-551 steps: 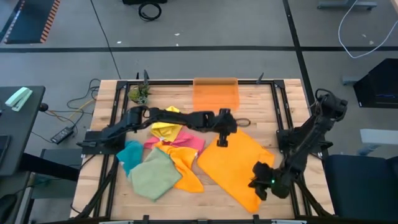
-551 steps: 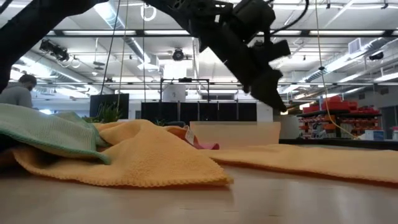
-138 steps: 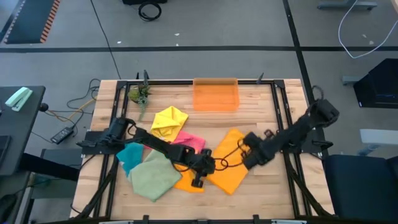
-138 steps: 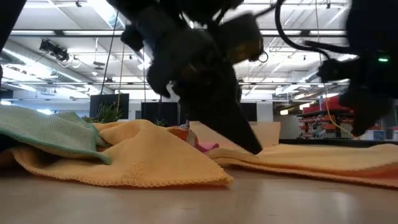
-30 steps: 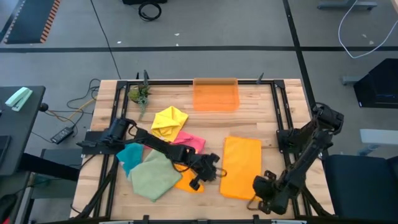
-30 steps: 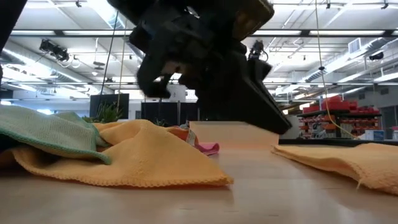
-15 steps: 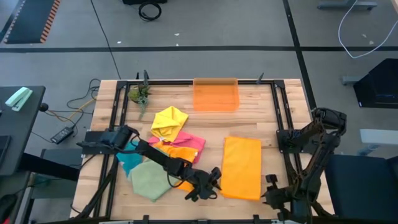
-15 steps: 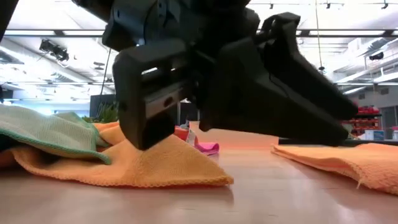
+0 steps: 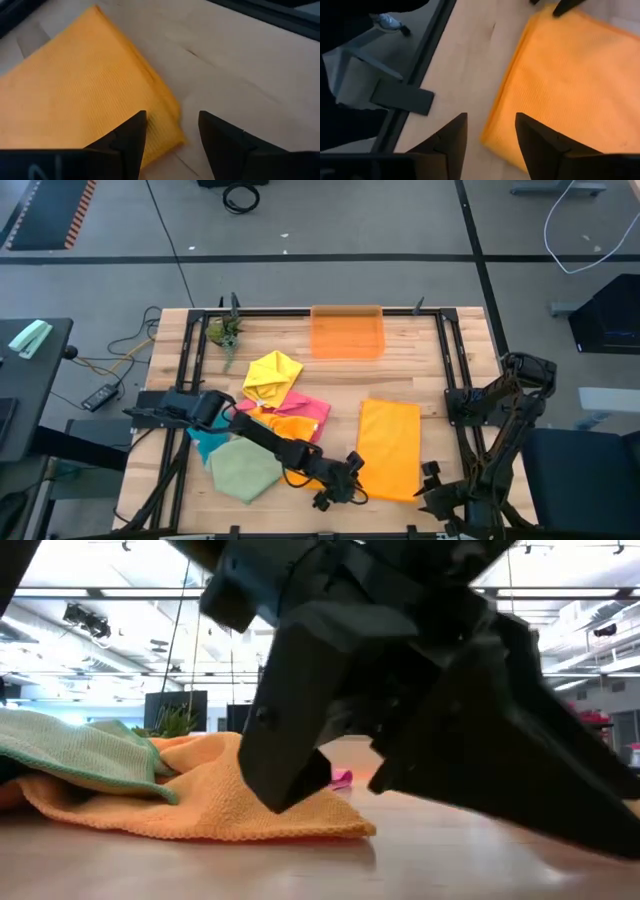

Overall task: Fold microfiber towels
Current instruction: Fold the left orange microfiber cloth

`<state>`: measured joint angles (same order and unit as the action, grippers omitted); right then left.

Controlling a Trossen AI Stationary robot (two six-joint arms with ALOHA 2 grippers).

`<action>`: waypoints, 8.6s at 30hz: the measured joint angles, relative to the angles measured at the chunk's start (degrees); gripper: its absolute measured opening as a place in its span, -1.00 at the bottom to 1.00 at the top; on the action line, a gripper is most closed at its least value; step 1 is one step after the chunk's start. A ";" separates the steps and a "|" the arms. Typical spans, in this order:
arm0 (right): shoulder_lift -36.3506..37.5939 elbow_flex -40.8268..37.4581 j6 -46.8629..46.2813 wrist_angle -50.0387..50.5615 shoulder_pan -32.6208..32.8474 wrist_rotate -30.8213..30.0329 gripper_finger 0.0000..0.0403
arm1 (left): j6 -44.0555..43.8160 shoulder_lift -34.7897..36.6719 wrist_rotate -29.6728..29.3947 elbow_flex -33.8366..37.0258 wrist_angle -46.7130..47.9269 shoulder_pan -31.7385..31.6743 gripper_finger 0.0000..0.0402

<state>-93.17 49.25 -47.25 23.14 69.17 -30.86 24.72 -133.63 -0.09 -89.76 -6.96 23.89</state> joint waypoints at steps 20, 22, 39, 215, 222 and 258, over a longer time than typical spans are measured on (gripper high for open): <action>-3.86 -0.20 2.92 -3.64 -2.82 3.78 -0.05 | -10.65 -3.12 5.64 -8.93 15.43 -2.43 -0.48; -4.49 -0.20 2.73 -3.99 -2.84 4.31 -0.05 | -10.63 -3.12 5.64 -8.93 15.63 -2.43 -0.54; -11.13 -0.02 -3.58 -4.99 -2.73 5.62 -0.50 | -9.90 -3.14 5.04 -8.82 16.04 -2.54 -0.83; 27.11 -15.49 11.73 18.77 -66.10 8.22 -1.00 | -16.27 33.42 0.74 17.04 22.53 -24.22 -0.82; 27.72 -15.06 8.69 7.93 -61.33 13.40 -1.00 | -22.24 43.38 0.47 30.30 21.39 -23.44 -0.97; 28.63 -16.08 3.88 18.25 -61.94 11.85 -1.00 | -50.37 66.52 -8.70 57.22 31.41 -6.47 -0.41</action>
<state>-64.54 33.17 -43.38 41.39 7.24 -19.01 -25.65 -67.11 -8.79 -32.54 24.45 17.41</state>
